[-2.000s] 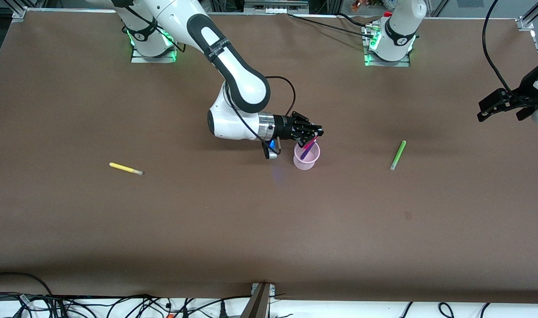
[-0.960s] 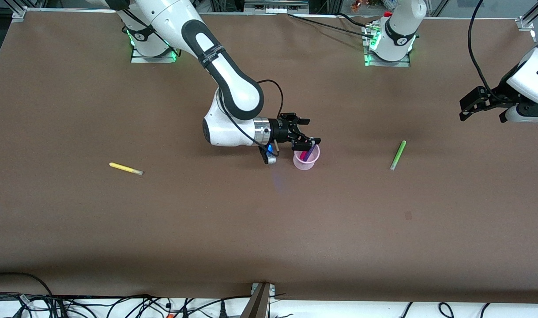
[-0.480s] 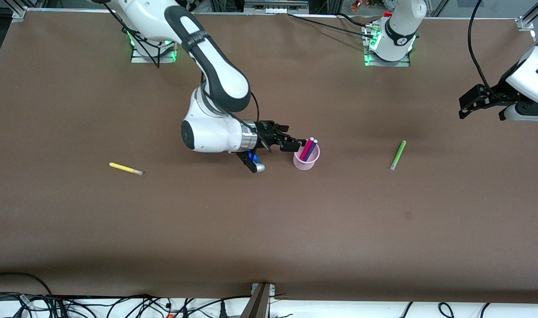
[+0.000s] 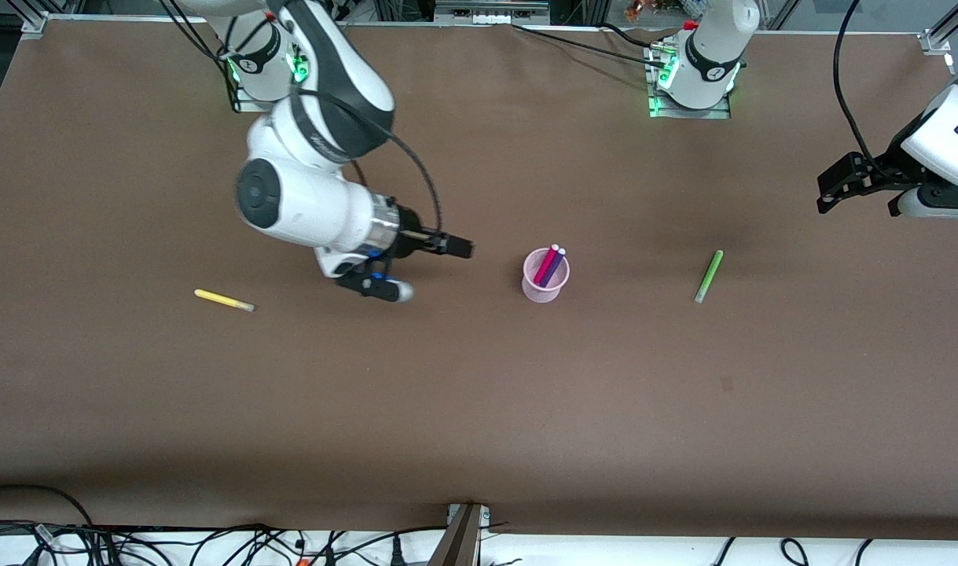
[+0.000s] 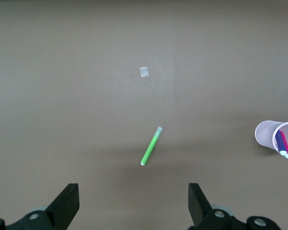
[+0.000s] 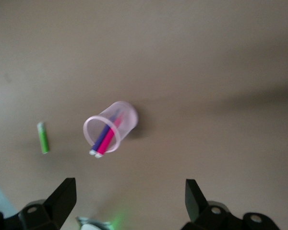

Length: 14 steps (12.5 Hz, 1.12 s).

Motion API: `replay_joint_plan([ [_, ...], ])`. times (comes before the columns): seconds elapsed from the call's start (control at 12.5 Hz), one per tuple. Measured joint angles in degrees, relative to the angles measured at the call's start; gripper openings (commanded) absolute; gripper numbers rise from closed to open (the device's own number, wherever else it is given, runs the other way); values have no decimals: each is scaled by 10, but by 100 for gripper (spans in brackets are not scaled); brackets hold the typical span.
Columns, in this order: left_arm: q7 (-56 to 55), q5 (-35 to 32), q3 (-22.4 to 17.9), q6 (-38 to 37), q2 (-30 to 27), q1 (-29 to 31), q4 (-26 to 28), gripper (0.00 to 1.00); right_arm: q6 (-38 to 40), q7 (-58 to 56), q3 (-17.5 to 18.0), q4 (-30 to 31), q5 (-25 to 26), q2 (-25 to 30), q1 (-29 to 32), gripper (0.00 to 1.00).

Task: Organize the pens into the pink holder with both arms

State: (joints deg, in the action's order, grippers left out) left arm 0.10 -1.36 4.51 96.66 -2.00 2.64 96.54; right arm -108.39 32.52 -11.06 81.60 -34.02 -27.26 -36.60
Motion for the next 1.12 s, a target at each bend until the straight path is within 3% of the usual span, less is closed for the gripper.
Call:
replay_joint_plan([
  [0.24, 0, 0, 0, -1, 1, 0, -1, 100, 57, -126, -86, -2, 18, 23, 4, 100],
  [0.4, 0, 0, 0, -1, 1, 0, -2, 100, 119, -191, -125, -3, 62, 47, 6, 100],
  [0.72, 0, 0, 0, -2, 2, 0, -3, 100, 184, -258, -141, 5, 187, 111, 5, 100],
  [1.12, 0, 0, 0, -2, 2, 0, -3, 100, 190, -315, -148, 62, 275, 191, 5, 100],
])
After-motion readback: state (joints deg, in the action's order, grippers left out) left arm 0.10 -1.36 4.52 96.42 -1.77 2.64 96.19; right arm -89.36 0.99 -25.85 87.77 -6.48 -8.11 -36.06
